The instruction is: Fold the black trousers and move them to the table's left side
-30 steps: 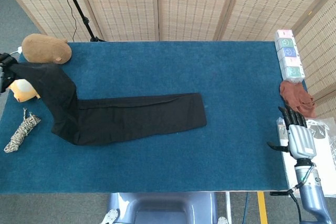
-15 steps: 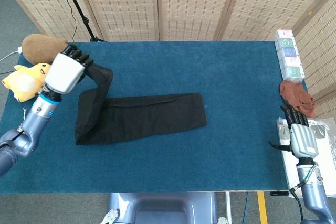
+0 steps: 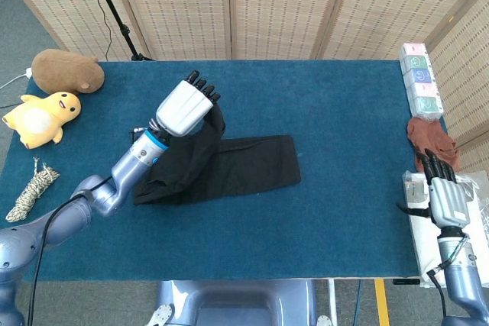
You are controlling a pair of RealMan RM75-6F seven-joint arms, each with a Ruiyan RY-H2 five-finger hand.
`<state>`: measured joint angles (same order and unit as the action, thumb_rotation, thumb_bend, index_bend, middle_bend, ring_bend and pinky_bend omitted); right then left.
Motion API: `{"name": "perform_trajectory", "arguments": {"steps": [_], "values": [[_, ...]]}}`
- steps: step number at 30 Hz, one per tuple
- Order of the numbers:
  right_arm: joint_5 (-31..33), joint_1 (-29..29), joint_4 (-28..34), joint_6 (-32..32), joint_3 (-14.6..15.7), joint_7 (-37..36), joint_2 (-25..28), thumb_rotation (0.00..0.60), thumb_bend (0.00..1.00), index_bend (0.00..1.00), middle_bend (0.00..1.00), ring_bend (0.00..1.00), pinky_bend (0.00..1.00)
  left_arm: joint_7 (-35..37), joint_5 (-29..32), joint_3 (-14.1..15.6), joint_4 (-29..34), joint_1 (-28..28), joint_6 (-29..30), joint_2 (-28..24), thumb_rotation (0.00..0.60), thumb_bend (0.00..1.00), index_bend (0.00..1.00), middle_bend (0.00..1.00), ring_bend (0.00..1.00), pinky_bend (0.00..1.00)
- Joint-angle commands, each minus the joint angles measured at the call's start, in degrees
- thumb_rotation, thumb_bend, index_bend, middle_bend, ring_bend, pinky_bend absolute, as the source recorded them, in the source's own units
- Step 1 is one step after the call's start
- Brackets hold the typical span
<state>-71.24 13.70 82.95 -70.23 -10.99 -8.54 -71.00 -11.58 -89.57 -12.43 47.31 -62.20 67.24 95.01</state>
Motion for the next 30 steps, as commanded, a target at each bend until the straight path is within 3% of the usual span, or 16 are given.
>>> {"name": "perform_trajectory", "arguments": {"steps": [1,8,14,18,19,22,30], "values": [[0.3,0.0,-0.3,0.6,-0.1,-0.9,0.2,0.6,0.0,0.01,0.0,0.0,0.0,-3.4,0.9,-1.3,-4.7,-3.7,-2.1,5.0,0.6,0.76,0.7,0.64,0.54,0.4],[0.5,0.0,-0.5,1.2,-0.1,-2.0,0.6,0.6,0.0,0.01,0.0,0.0,0.0,-6.9,1.1,-1.6,-12.4,-8.0,-3.5,11.7,0.6,0.76,0.67,0.61,0.52,0.4],[0.5,0.0,-0.4,1.4,-0.1,-2.6,0.8,0.6,0.0,0.01,0.0,0.0,0.0,-6.2,1.8,-2.0,-17.1,-10.6,-3.6,17.1,0.6,0.72,0.48,0.42,0.38,0.39],[0.1,0.0,-0.4,1.5,0.1,-2.6,0.9,0.6,0.0,0.01,0.0,0.0,0.0,-5.4,3.3,-2.6,-18.9,-11.6,-5.1,19.7,0.6,0.51,0.07,0.07,0.13,0.29],[0.0,0.1,-0.3,1.6,0.2,-2.6,0.9,0.6,0.0,0.01,0.0,0.0,0.0,-5.0,3.9,-3.1,-18.8,-11.8,-4.7,20.3,0.6,0.46,0.01,0.01,0.07,0.27],[-0.1,0.0,-0.3,1.6,0.3,-2.5,0.9,0.6,0.0,0.01,0.0,0.0,0.0,-3.3,3.7,-3.3,-18.1,-12.0,-1.9,20.8,0.6,0.42,0.0,0.0,0.0,0.24],[-0.3,0.0,0.0,1.4,0.5,-2.1,0.8,0.6,0.0,0.01,0.0,0.0,0.0,-0.4,3.0,-2.9,-14.3,-10.3,3.1,18.6,0.6,0.42,0.0,0.0,0.0,0.24]]}}
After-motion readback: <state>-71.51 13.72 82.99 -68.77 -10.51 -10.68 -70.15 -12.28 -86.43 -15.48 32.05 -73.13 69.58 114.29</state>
